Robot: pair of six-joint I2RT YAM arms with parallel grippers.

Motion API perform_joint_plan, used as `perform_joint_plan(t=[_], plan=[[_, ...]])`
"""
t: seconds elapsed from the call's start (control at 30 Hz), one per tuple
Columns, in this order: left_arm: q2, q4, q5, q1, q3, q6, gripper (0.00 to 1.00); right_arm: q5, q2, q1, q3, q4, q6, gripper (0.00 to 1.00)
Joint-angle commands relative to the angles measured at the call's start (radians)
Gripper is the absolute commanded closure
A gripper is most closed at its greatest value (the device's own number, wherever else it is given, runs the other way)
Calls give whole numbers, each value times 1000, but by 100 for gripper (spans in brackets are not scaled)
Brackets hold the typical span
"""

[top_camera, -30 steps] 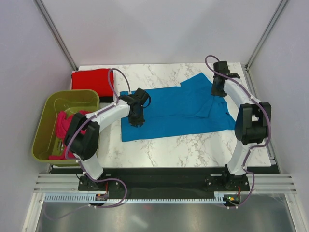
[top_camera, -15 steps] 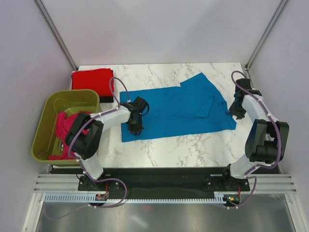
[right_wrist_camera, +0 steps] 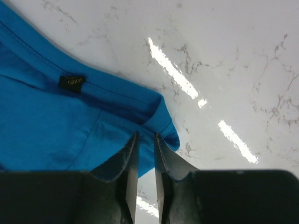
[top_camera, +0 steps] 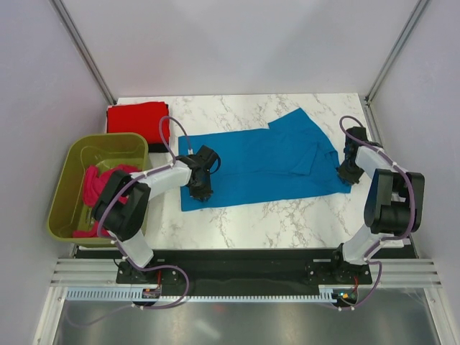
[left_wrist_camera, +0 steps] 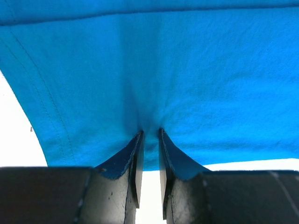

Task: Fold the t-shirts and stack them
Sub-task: Fold the tshirt

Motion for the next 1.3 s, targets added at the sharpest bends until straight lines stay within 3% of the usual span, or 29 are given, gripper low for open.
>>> perform_joint_plan(t=[0.0, 0.1, 0.27, 0.37, 0.5, 0.6, 0.83, 1.0, 1.27], plan=[[39, -17, -43, -2, -67, -35, 74, 78, 37, -5, 7, 80, -23, 78], [33, -26, -48, -2, -75, -38, 74, 97, 52, -5, 17, 104, -35, 92], [-16, -40, -31, -3, -85, -48, 74, 101, 41, -3, 40, 93, -49, 95], [-79, -62, -14, -8, -78, -52, 73, 100, 12, -3, 70, 41, -49, 92], [-148, -85, 7, -14, -53, -53, 73, 29, -32, 6, 99, 3, -20, 73], [-198, -91, 42, -14, -35, -42, 72, -24, -57, 44, 99, 14, 23, 66], [-300, -106, 125, -14, 39, 99, 71, -202, -43, 179, 15, 205, 189, 59], [-373, -146, 92, -11, 44, 197, 69, -175, -6, 225, 6, 239, 263, 57], [-455, -129, 75, -11, -13, 226, 65, -173, 11, 244, -51, 305, 315, 56]])
